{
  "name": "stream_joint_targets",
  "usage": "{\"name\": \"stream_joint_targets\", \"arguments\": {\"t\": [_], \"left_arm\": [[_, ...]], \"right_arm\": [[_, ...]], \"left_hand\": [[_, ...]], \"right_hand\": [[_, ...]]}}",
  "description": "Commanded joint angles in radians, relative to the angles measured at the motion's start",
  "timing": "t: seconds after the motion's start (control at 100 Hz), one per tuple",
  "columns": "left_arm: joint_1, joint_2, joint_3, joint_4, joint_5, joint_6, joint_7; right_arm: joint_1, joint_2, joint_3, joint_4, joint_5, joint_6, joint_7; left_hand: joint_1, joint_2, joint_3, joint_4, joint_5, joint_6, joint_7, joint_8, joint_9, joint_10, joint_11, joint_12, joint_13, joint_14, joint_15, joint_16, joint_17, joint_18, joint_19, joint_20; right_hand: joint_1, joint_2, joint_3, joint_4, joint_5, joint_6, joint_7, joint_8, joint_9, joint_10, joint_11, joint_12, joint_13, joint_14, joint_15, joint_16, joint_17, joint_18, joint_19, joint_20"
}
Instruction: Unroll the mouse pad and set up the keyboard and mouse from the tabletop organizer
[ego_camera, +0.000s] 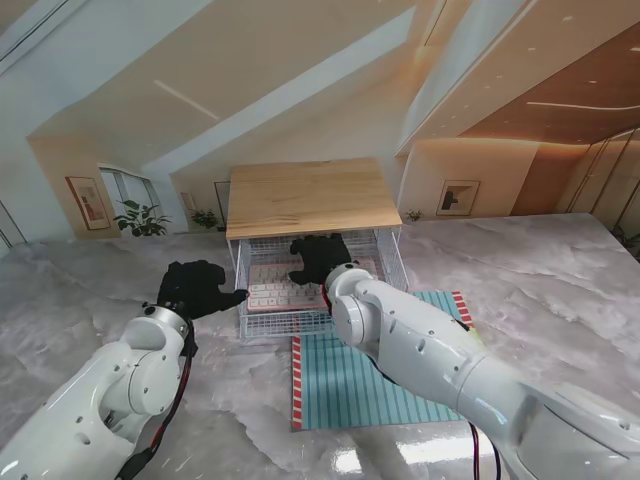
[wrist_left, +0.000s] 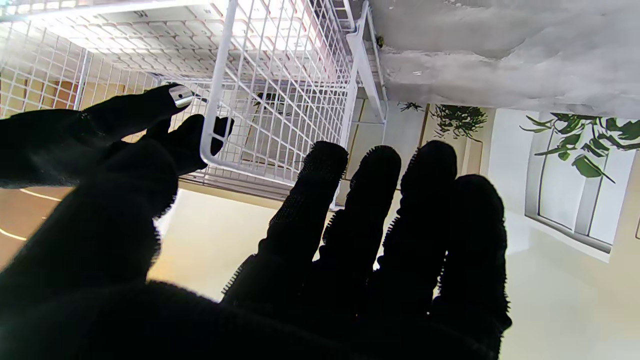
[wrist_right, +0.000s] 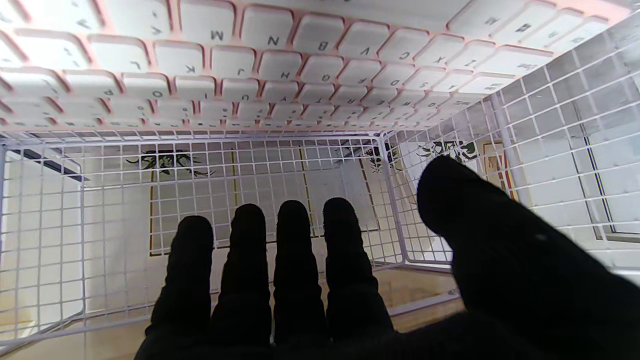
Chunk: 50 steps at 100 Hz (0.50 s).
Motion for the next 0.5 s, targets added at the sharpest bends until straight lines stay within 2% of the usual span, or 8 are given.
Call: {"name": "stream_joint_targets", "arguments": {"t": [0.0, 0.2, 0.49], "left_arm": [[-0.01, -0.001, 0.009, 0.009, 0.006, 0.001, -0.015], [-0.031, 0.0, 0.026, 0.031, 0.018, 0.0, -0.01], [-0.055, -0.004, 0.046, 0.055, 0.004, -0.007, 0.008]], "right_arm": [[0.008, -0.016, -0.011, 0.014, 0.004, 0.001, 0.011], [0.039, -0.046, -0.039, 0.073, 0.024, -0.002, 0.019], [0.077, -0.086, -0.066, 0.153, 0.054, 0.008, 0.038]], "left_hand": [[-0.032, -0.023, 0.04, 0.026, 0.02, 0.017, 0.028, 0.018, 0.045, 0.028, 0.022, 0.02, 0.069, 0.068, 0.038, 0.013, 0.047, 0.014, 0.05, 0.036], [-0.03, -0.052, 0.108, 0.037, 0.063, 0.008, 0.091, 0.044, 0.151, 0.019, 0.071, 0.036, 0.203, 0.068, 0.1, 0.019, 0.185, 0.056, 0.104, 0.071], [-0.022, -0.043, 0.189, 0.065, 0.135, -0.008, 0.196, 0.079, 0.272, 0.006, 0.109, 0.038, 0.323, 0.069, 0.157, 0.006, 0.299, 0.09, 0.152, 0.087]], "right_hand": [[-0.03, 0.026, 0.003, 0.019, -0.046, 0.009, 0.015, -0.01, -0.046, 0.003, 0.008, 0.014, -0.055, 0.015, -0.009, -0.009, -0.019, -0.031, -0.018, -0.022], [-0.037, 0.028, -0.004, 0.019, -0.065, 0.003, 0.026, -0.012, -0.066, -0.005, 0.017, 0.013, -0.07, 0.007, -0.008, -0.01, -0.029, -0.036, -0.025, -0.027], [-0.045, 0.028, -0.01, 0.021, -0.076, -0.004, 0.03, -0.018, -0.071, -0.008, 0.018, 0.009, -0.073, 0.006, -0.008, -0.011, -0.03, -0.038, -0.026, -0.03]]}}
